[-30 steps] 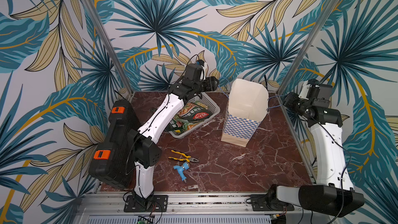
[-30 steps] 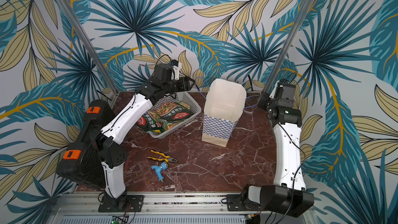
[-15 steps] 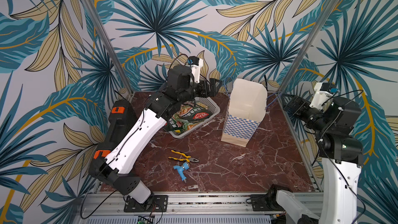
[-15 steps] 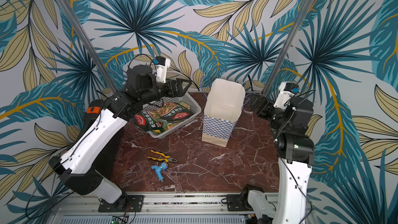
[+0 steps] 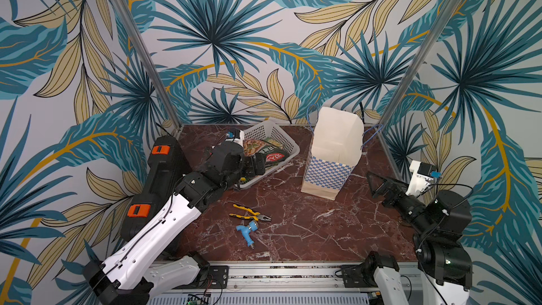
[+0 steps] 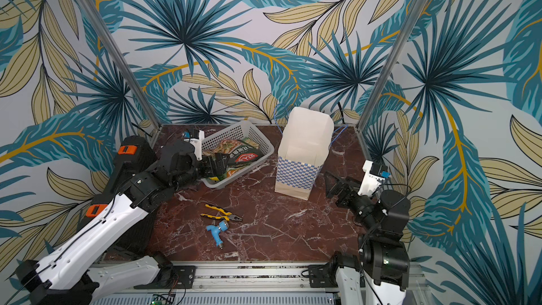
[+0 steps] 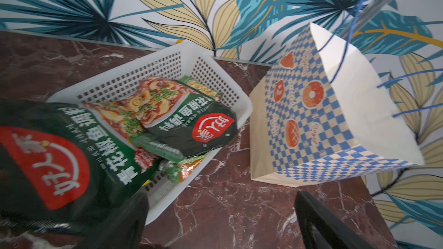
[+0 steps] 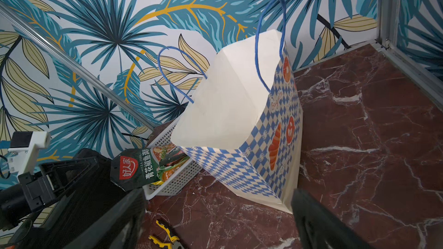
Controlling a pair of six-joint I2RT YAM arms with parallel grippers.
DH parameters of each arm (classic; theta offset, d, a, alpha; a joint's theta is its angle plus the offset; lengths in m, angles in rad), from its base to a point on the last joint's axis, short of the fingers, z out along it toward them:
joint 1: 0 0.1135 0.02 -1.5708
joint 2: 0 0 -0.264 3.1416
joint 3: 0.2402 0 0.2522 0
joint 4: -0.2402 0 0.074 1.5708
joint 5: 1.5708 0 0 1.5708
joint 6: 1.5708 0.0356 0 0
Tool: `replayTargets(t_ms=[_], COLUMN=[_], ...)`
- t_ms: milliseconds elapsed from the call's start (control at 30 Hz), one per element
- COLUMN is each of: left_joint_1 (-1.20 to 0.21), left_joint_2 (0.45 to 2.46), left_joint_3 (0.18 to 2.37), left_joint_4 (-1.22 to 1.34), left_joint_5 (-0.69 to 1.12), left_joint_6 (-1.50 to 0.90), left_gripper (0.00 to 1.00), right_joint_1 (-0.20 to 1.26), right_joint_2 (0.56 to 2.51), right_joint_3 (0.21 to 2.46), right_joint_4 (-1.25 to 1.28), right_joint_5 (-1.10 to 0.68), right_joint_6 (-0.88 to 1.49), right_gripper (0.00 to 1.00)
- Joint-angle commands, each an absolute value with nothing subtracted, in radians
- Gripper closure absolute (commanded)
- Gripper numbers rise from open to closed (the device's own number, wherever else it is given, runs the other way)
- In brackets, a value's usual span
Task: Place the condiment packets inside the bag
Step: Pick up the condiment packet from the storage box.
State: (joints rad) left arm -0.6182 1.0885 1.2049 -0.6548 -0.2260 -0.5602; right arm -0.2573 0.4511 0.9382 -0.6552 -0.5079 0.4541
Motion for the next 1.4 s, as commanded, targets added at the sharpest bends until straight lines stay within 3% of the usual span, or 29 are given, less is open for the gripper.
replayTargets(t_ms=[0, 233, 467, 700, 933, 1100, 1367], left_joint_1=[-0.575, -0.454, -0.277, -0.170, -0.138, -0.132, -0.161], left_joint_2=[1.045, 1.029, 1.119, 1.266, 1.321, 1.322, 1.304], left_joint_3=[1.153, 1.124, 1.116, 1.124, 1.121, 1.154, 1.371], left_joint_4=[-0.720, -0.787, -0.750, -0.651, -0.612, -0.611, -0.673], left_joint_5=[-0.379, -0.433, -0.291, -0.081, -0.046, -0.035, 0.033], left_joint_6=[-0.616, -0.638, -0.670, -0.690, -0.701, -0.672, -0.620], left_gripper=[0.00, 0.00, 0.05, 0.29, 0.50, 0.99, 1.00], right_joint_1=[-0.260, -0.259, -0.259, -0.259, -0.260, -0.259, -0.259], right_joint_2=[0.394, 0.285, 0.237, 0.228, 0.233, 0.233, 0.238], right_joint_3=[0.867, 0.748, 0.669, 0.617, 0.612, 0.607, 0.591], right_joint_4=[-0.617, -0.590, -0.586, -0.553, -0.547, -0.545, -0.529], right_joint_5=[-0.540, -0.488, -0.395, -0.368, -0.364, -0.360, -0.363], right_joint_6=[0.465, 0.468, 0.436, 0.440, 0.443, 0.446, 0.460], right_gripper=[0.01, 0.00, 0.01, 0.00, 0.00, 0.00, 0.00])
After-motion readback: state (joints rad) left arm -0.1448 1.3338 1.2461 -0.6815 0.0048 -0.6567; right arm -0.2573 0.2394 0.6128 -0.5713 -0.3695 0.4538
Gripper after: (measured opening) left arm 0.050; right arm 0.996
